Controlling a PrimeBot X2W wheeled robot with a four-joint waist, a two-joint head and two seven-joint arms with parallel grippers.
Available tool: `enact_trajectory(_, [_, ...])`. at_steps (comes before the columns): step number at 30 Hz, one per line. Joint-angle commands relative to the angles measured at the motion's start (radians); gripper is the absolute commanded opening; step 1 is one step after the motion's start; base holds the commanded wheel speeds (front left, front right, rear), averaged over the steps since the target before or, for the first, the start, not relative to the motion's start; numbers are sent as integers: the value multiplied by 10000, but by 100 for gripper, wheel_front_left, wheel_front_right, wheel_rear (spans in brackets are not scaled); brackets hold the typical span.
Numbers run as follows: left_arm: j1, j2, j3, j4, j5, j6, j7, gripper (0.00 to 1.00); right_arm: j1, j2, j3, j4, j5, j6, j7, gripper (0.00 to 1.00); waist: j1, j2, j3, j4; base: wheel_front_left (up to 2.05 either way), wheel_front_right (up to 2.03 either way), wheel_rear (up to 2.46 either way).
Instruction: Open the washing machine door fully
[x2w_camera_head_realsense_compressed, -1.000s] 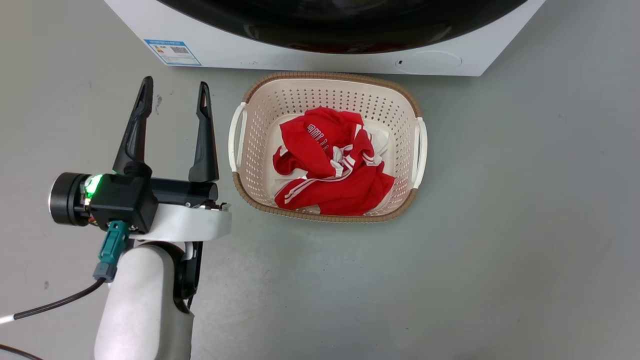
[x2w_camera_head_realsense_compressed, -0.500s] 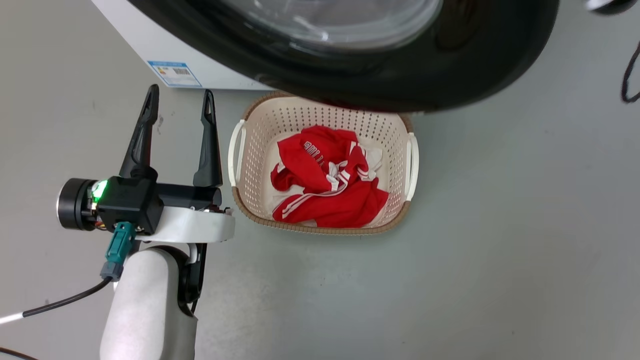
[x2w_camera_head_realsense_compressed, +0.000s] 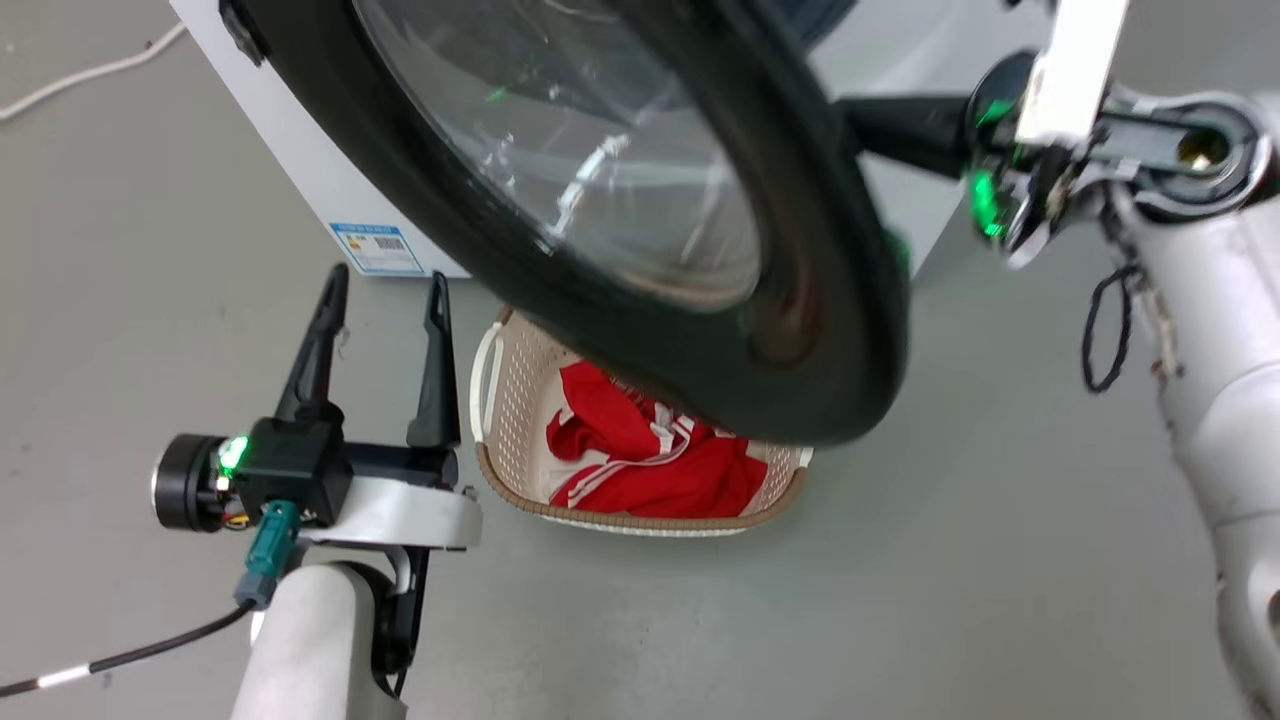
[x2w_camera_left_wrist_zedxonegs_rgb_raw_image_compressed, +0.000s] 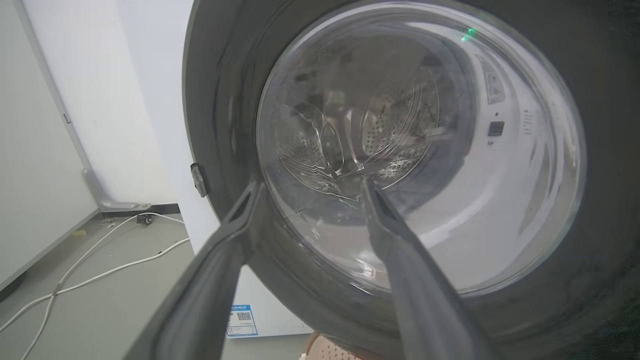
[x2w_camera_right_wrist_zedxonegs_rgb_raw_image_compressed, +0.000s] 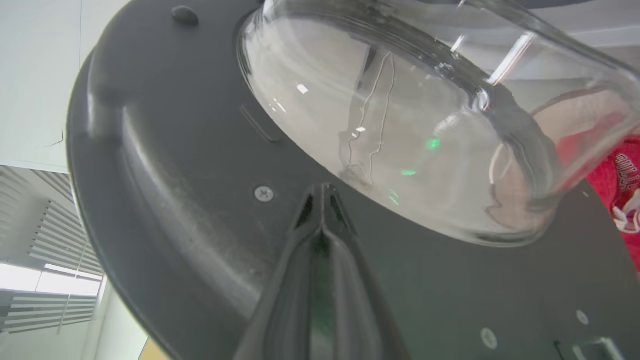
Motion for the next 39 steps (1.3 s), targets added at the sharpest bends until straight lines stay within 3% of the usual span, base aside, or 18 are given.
enact_trajectory(1, [134, -4, -26, 20, 14, 18, -27, 100, 246, 144, 75, -160, 97, 0, 142, 0, 0, 0, -216, 31, 0, 0, 0])
enact_trajectory(11, [513, -68, -367, 296, -97, -3, -27, 100, 1950, 720, 582, -1614, 550, 0, 571, 0, 0, 0, -913, 233, 0, 0, 0])
enact_trajectory(22, [762, -99, -612, 363, -169, 63, -26, 100, 3117, 1023, 1069, -2568, 737, 0, 81, 0, 0, 0, -1270, 240, 0, 0, 0])
enact_trajectory(26, [857, -104, -612, 389, -225, 87, -26, 100, 3563, 1017, 604, -3112, 710, 0, -967, 0, 0, 0, -1384, 186, 0, 0, 0])
enact_trajectory(32, [1050, -110, -488, 347, -247, 159, -26, 100, 4833, 1061, -880, -4310, 569, 0, -3682, 0, 0, 0, -1563, 32, 0, 0, 0])
enact_trajectory(33, [1086, -109, -459, 329, -248, 177, -26, 100, 5117, 1068, -1133, -4493, 453, 0, -4195, 12, 0, 0, -1576, -12, 0, 0, 0])
enact_trajectory(34, [1114, -109, -431, 313, -246, 186, -26, 100, 5399, 1083, -1392, -4704, 307, 0, -4736, 47, 0, 0, -1587, -57, 0, 0, 0])
enact_trajectory(35, [1141, -110, -399, 303, -244, 196, -26, 100, 5655, 1101, -1652, -4891, 162, 0, -5276, 95, 0, 0, -1604, -101, 0, 0, 0])
enact_trajectory(36, [1188, -109, -361, 293, -237, 194, -26, 100, 5933, 1118, -1862, -5069, -6, 0, -5787, 100, 0, 0, -1619, -142, 0, 0, 0])
enact_trajectory(39, [1310, -107, -249, 289, -241, 218, -26, 100, 6806, 1152, -2419, -5449, -630, 0, -7246, 100, 0, 0, -1681, -238, 0, 0, 0])
